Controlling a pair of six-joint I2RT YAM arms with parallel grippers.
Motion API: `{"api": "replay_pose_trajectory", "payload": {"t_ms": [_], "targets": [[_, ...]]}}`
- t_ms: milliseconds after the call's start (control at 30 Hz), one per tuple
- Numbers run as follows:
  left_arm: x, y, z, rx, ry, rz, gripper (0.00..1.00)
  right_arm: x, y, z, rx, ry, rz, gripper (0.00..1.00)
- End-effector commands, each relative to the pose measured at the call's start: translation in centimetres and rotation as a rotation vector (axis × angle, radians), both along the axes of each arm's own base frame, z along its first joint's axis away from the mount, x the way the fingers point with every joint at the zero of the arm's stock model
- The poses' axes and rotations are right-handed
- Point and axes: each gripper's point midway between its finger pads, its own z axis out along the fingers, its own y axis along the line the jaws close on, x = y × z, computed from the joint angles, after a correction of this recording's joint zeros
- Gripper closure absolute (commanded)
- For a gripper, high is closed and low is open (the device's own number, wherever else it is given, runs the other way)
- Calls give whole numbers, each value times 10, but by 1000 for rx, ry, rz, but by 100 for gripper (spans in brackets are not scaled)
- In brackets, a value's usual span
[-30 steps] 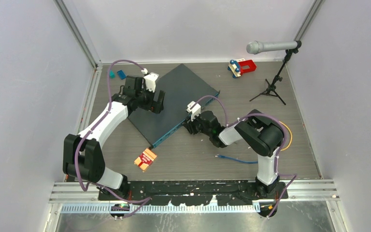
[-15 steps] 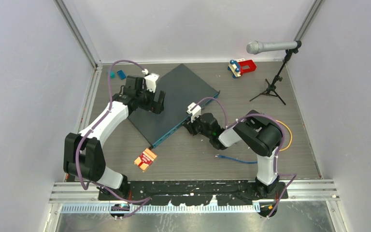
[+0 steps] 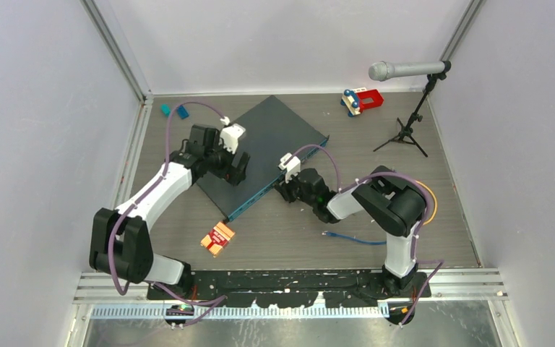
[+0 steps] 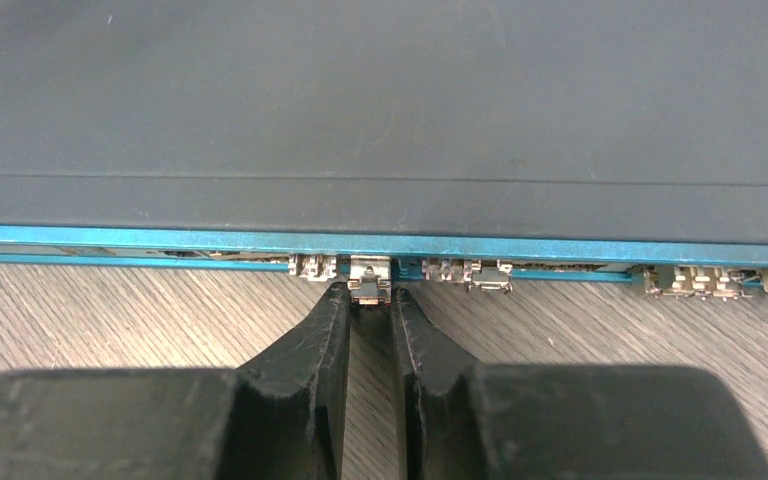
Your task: Pull the plug from the switch port
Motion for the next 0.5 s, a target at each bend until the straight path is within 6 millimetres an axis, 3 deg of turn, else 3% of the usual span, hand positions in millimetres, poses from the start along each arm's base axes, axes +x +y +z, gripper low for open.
{"api": "replay_pose_trajectory", "payload": {"t_ms": [0, 467], "targets": [[-12, -11, 6, 47, -82, -111, 4, 5, -16, 7, -32, 11, -73, 100], [-18, -18, 7, 78, -99, -150, 4, -10, -33, 5, -47, 45, -94, 100]]}}
